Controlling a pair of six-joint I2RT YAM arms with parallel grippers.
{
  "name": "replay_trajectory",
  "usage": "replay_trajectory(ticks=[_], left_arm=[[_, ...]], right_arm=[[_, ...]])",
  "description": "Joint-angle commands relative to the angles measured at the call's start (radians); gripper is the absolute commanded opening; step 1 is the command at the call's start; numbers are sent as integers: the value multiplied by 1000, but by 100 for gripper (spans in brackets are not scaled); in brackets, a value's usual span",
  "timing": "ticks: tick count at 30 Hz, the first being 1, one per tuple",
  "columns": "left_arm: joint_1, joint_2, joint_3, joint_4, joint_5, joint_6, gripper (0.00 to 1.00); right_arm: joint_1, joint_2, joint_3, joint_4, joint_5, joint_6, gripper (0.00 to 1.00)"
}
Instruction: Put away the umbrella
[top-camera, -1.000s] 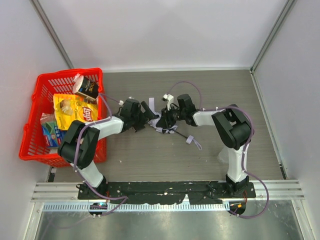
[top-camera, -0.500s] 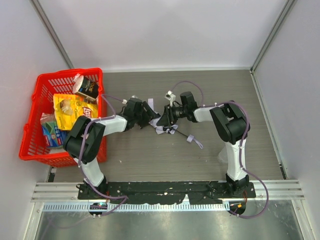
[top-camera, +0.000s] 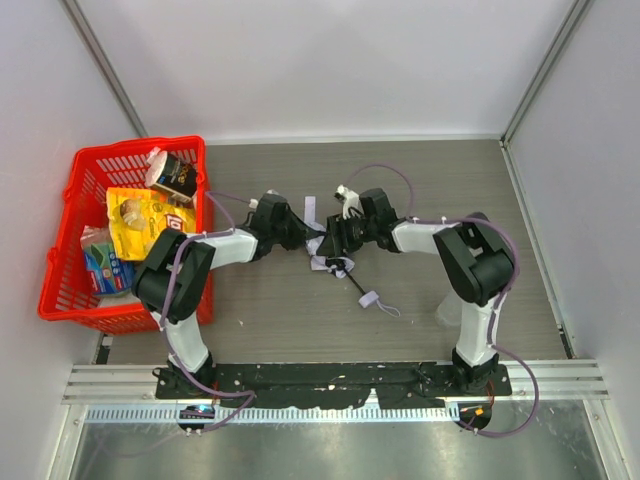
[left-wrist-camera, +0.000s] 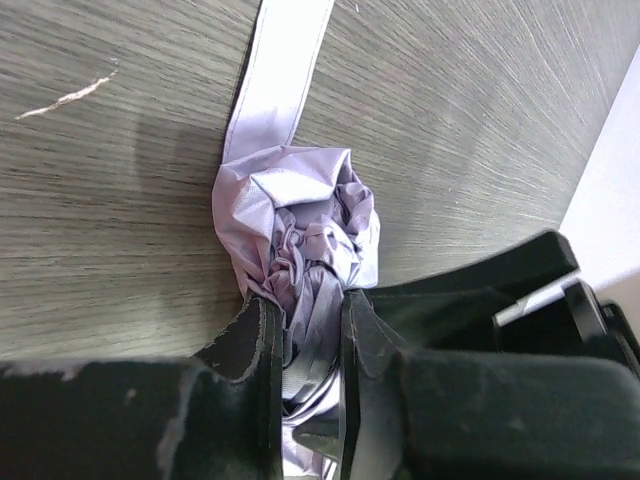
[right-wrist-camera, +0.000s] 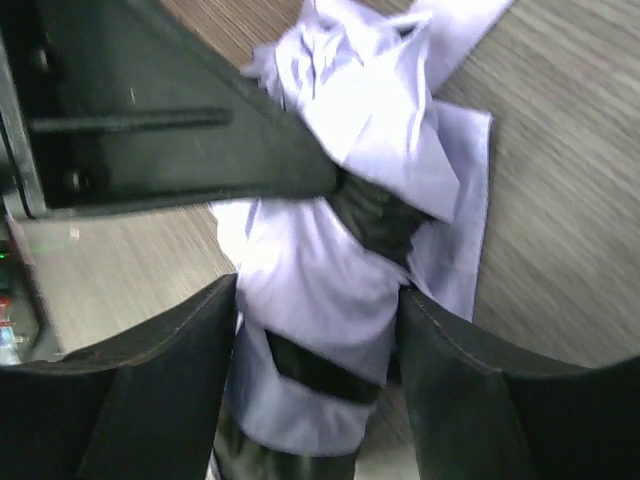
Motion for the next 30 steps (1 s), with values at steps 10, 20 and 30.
replay_trajectory(ticks=[10,20,30], left_arm=[[-10,68,-47,-266,-26,109,0],[-8,74,-30,-288,-21,105,0],[-8,74,-41,-272,2,105,0]], right_arm=[[276,-277,-178,9,796,-201,81],[436,-151,-141,101,1211,-350,83],[396,-117,-154,233,1100,-457,89]])
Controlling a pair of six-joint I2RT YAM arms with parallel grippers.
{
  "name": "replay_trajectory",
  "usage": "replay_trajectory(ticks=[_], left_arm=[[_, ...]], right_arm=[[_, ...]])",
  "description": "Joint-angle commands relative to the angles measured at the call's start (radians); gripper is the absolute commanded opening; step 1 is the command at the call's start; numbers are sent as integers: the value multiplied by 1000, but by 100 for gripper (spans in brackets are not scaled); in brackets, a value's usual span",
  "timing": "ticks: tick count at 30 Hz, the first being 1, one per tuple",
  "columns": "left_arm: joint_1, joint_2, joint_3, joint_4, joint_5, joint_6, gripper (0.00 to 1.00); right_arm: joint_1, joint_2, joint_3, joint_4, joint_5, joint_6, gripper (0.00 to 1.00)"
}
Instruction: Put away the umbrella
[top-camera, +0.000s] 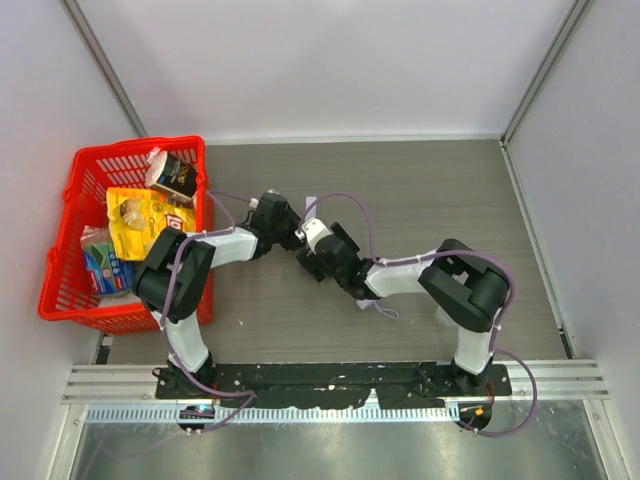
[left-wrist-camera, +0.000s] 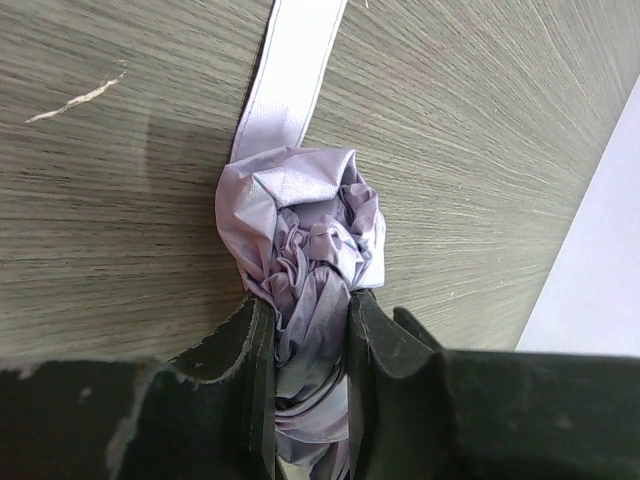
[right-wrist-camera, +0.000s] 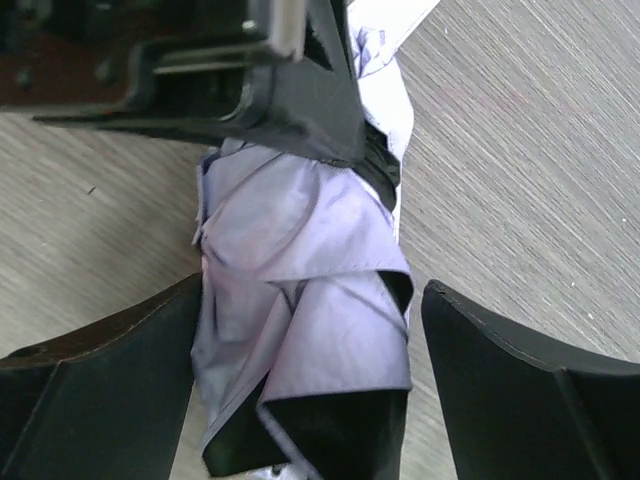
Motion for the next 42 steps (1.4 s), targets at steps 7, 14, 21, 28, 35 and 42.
replay_trajectory(ticks=[7,14,21,28,35,42], left_arm=[[-10,67,-69,-218,8,77,0],[-10,26,-66,-218,9,75,0],[-10,-109,6,-298,-9,138,5],[11,-278,106,-371,20,204,49],[30,-456,238,-405,98,290,60],[36,-454,369,-435,245,310,89]], right_arm=[[-108,81,21,170,-165,-65,75],[-148,110,-17,177,-275,13,1],[-182,25,-118,280,-359,133,1],[-243,-138,-175,311,-499,245,1],[-309,-388,-200,237,-577,273,1],[-371,-586,-169,165,-660,236,1]])
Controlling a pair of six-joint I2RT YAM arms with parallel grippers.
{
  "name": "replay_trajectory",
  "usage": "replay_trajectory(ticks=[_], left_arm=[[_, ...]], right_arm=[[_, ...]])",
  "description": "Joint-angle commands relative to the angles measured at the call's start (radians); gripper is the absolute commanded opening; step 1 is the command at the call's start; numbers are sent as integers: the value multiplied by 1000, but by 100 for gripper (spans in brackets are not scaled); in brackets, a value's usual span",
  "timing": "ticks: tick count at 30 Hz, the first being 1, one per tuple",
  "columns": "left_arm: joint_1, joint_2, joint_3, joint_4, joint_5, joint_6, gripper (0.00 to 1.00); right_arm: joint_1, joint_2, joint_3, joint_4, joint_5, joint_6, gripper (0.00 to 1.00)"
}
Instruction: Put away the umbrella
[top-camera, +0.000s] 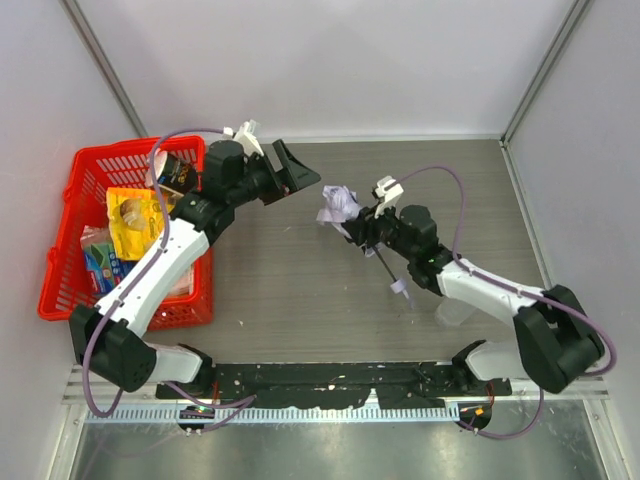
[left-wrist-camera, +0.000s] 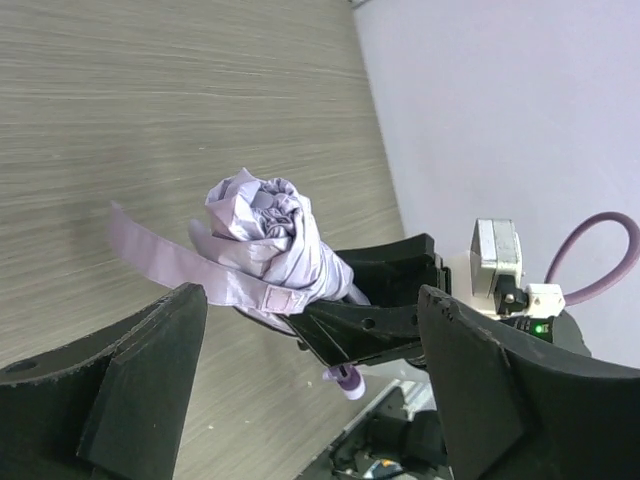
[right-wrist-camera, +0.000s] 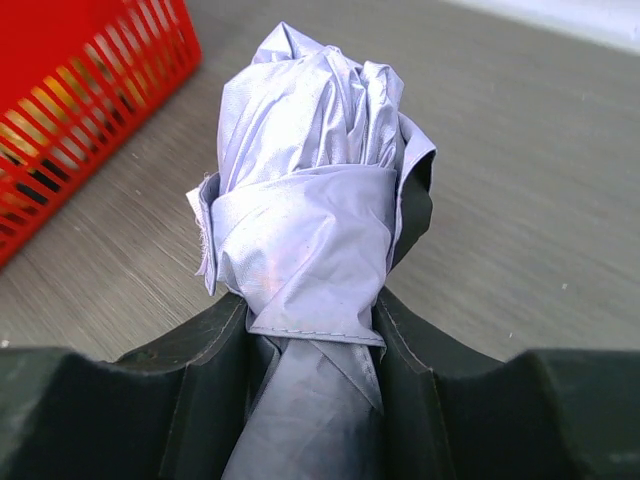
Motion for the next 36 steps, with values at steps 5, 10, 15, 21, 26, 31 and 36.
replay_trajectory(ticks=[5,10,15,21,26,31,36], left_arm=[[-12,24,40,99,195,-30,93],[-36,-33,-1,211,291,51,78],[-37,-163,-92,228,232,194,89],[-52,-205,-140,235,112,348,96],[-112,-131,-100,261,140,444,97],[-134,-123,-109,261,156,559,88],[-132,-128,-124,297,138,563,81]], right_arm=[[-34,-171,85,46,-143,-35,1],[-75,-174,221,-48,-198,14,1],[-155,-165,374,-264,-332,112,1],[-189,-171,480,-439,-429,181,1],[-204,-196,542,-519,-491,246,1],[-215,-213,585,-537,-548,299,1],[-218,-240,602,-520,-611,347,1]])
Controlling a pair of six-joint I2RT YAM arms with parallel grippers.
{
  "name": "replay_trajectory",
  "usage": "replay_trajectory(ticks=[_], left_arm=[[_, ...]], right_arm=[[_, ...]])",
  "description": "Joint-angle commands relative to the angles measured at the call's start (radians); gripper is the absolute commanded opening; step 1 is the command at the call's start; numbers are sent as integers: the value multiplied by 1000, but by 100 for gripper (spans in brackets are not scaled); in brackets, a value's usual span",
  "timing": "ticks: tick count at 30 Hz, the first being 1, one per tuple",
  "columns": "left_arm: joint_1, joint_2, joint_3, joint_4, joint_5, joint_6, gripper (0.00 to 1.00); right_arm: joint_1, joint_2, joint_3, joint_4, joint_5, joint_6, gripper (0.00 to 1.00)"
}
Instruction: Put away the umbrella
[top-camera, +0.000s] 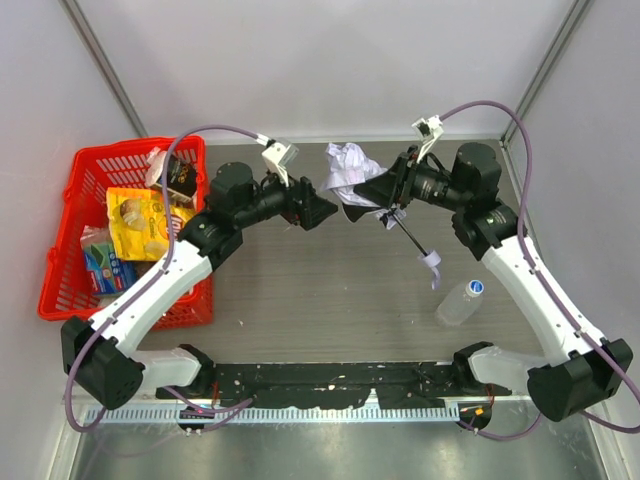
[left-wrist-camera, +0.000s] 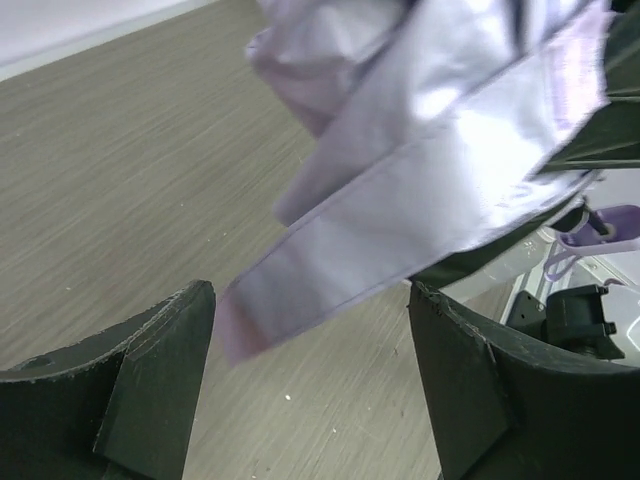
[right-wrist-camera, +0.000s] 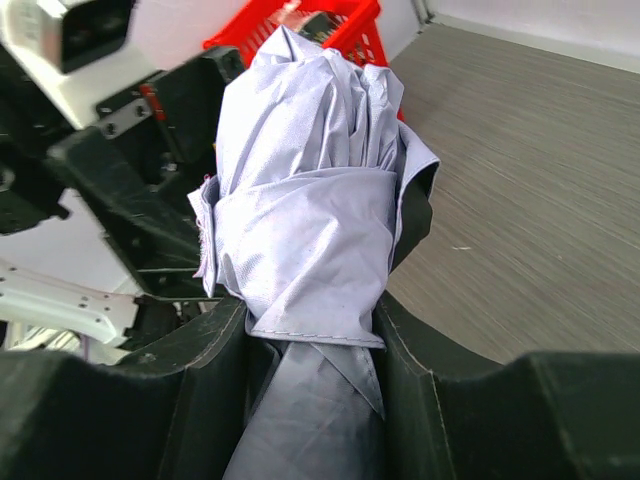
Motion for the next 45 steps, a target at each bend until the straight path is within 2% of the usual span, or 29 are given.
replay_trajectory(ticks=[1,7,8,10,12,14,15,18,22,30,34,45], left_arm=[[2,-18,12,80,-1,52,77],[2,10,36,108,15,26,57],[0,3,24,129,18,15,56],[0,-9,6,164,29,-6,59],[-1,-27,-16,195,51,-26,73],[-4,-37,-31,215,58,-35,74],[-4,-38,-31,215,58,-38,69],[-12,-43,-31,212,55,-38,44],[-23,-76,-45,168,-42,-9,0],[-56,-282,-172,161,-323,5,0],[-106,-345,-183,112,-470,11,0],[-242,-287,-361,112,-681,-155,0]], right_arm=[[-5,-69,74,82,-96,88,1],[-5,-94,69,144,-127,144,1],[-6,-95,68,151,-128,150,1],[-3,-92,71,161,-131,162,1],[-5,-92,74,164,-131,165,1],[-5,-89,75,174,-138,177,1],[-5,-92,74,180,-136,179,1],[-5,-92,75,194,-132,190,1],[-5,-91,81,191,-99,184,1],[-5,-97,94,87,128,70,1],[-6,-86,75,144,200,92,1],[-6,-38,140,132,252,188,1]])
